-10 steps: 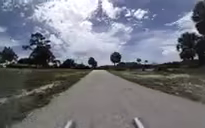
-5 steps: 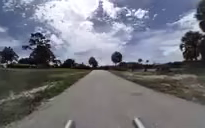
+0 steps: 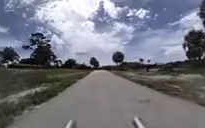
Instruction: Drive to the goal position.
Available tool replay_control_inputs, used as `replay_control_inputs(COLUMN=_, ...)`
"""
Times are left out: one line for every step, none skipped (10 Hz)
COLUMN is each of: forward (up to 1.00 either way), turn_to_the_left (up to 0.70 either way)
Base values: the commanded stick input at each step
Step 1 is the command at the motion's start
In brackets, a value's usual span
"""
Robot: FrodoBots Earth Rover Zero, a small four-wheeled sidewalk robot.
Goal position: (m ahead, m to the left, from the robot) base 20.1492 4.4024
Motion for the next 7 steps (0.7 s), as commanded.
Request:
replay_control_inputs(forward=0.85, turn_to_the_left=0.00)
replay_control_inputs(forward=0.85, turn_to_the_left=0.00)
replay_control_inputs(forward=0.85, turn_to_the_left=0.00)
replay_control_inputs(forward=0.85, turn_to_the_left=0.00)
replay_control_inputs(forward=0.85, turn_to_the_left=0.00)
replay_control_inputs(forward=0.85, turn_to_the_left=0.00)
replay_control_inputs(forward=0.85, turn_to_the_left=0.00)
